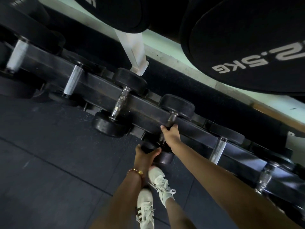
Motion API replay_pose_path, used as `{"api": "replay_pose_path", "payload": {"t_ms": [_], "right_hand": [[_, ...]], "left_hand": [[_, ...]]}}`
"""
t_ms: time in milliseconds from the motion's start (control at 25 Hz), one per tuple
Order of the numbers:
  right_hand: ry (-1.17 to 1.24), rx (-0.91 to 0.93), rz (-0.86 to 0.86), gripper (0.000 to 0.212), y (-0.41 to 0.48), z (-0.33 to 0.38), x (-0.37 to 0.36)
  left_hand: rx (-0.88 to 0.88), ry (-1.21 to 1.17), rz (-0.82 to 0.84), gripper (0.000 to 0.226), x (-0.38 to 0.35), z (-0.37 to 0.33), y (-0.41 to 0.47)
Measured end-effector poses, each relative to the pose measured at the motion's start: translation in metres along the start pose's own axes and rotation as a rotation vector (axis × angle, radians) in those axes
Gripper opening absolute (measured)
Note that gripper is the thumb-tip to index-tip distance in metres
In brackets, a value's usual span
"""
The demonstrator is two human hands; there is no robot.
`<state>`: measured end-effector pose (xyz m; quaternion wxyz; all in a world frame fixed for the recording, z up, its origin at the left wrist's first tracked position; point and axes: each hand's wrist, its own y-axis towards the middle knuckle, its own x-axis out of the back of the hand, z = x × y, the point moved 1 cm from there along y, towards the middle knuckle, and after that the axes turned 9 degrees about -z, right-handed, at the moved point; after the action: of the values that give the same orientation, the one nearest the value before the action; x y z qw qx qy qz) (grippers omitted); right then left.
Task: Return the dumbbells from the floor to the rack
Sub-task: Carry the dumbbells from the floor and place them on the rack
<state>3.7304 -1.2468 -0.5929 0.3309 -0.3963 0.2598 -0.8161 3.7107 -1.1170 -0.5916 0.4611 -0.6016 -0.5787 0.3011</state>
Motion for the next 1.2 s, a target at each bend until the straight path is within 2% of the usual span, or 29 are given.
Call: {"api": "replay_pose_path", "payload": {"t_ms": [80,120,200,240,280,360,480,600,680,800,880,1040,1200], "right_hand": [[-0.013,0.022,0.019,0.041,-0.007,0.001,0.005],[0.010,0.042,-0.025,0.037,-0.013,0.001,0.007],[-0.022,0.167,-0.218,0.031,-0.025,0.001,0.009],[-0.089,0.259,-0.283,0.029,-0.031,0.003,0.007],[-0.136,0.352,-0.292,0.028,-0.037,0.006,0.005],[-0.148,0.485,-0.172,0.027,-0.044,0.012,-0.004],[-0.160,0.521,0.074,0.035,-0.040,0.025,-0.026],[-0.194,0.563,0.296,0.051,-0.034,0.050,-0.064],[-0.326,0.617,0.415,0.061,-0.032,0.072,-0.093],[-0.591,0.519,0.428,0.065,-0.037,0.096,-0.122],[-0.712,0.521,0.414,0.071,-0.037,0.097,-0.129],[-0.716,0.552,0.543,0.075,-0.028,0.099,-0.114],[-0.726,0.619,0.552,0.065,-0.030,0.096,-0.091]], "left_hand": [[-0.031,0.016,-0.080,0.078,0.025,-0.011,0.000],[-0.072,0.031,-0.212,0.079,0.040,-0.018,0.001],[-0.228,-0.004,-0.479,0.092,0.071,-0.039,0.004],[-0.303,-0.053,-0.534,0.098,0.085,-0.050,0.010],[-0.349,-0.092,-0.535,0.102,0.094,-0.061,0.018],[-0.340,-0.124,-0.451,0.101,0.102,-0.077,0.036],[-0.211,-0.242,-0.280,0.086,0.097,-0.082,0.053],[-0.173,-0.331,-0.303,0.078,0.091,-0.085,0.056],[-0.164,-0.370,-0.335,0.073,0.088,-0.089,0.054],[-0.173,-0.378,-0.355,0.073,0.089,-0.090,0.047],[-0.157,-0.367,-0.343,0.074,0.090,-0.086,0.046],[-0.133,-0.313,-0.275,0.077,0.102,-0.087,0.046],[-0.211,-0.153,-0.268,0.081,0.110,-0.090,0.039]]}}
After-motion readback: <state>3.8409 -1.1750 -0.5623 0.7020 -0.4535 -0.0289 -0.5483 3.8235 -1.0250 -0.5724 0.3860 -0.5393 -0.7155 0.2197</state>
